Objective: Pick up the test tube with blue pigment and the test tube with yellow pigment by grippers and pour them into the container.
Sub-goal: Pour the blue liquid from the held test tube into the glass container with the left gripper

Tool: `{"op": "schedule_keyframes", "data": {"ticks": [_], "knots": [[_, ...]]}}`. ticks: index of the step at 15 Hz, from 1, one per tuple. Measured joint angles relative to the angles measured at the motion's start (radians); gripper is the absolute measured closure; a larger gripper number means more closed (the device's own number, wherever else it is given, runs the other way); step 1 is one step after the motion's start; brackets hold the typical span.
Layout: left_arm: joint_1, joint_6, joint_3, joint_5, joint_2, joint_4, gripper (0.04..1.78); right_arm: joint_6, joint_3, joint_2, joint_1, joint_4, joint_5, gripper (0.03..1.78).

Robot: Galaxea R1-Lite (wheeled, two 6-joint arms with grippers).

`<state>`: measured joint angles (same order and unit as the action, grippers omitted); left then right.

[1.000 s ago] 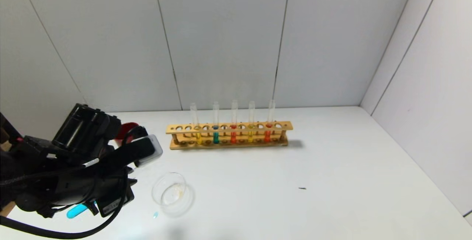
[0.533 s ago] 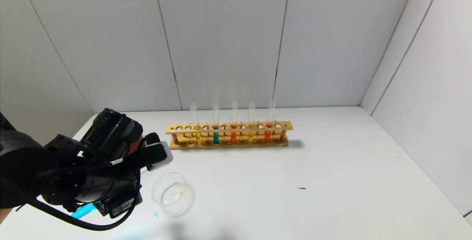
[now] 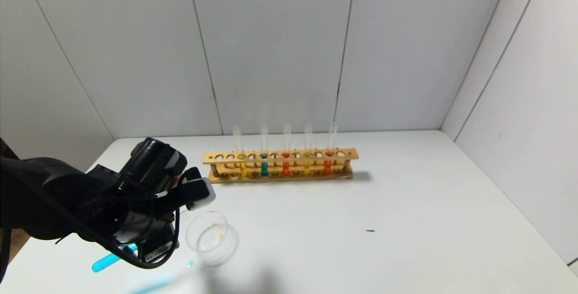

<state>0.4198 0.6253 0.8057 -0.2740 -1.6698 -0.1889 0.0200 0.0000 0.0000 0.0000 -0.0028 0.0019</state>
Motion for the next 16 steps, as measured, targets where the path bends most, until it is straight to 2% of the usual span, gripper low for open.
{"op": "schedule_keyframes", "data": {"ticks": [7,16], "knots": [[0.001,0.004,0.018,-0.026,-0.089,-0.027,1.50,0.000,0.000,0.000,0.000,0.000,0.000,0.10],[0.012,0.008,0.143,-0.040,-0.121,-0.212,1.50,0.000,0.000,0.000,0.000,0.000,0.000,0.10]]}}
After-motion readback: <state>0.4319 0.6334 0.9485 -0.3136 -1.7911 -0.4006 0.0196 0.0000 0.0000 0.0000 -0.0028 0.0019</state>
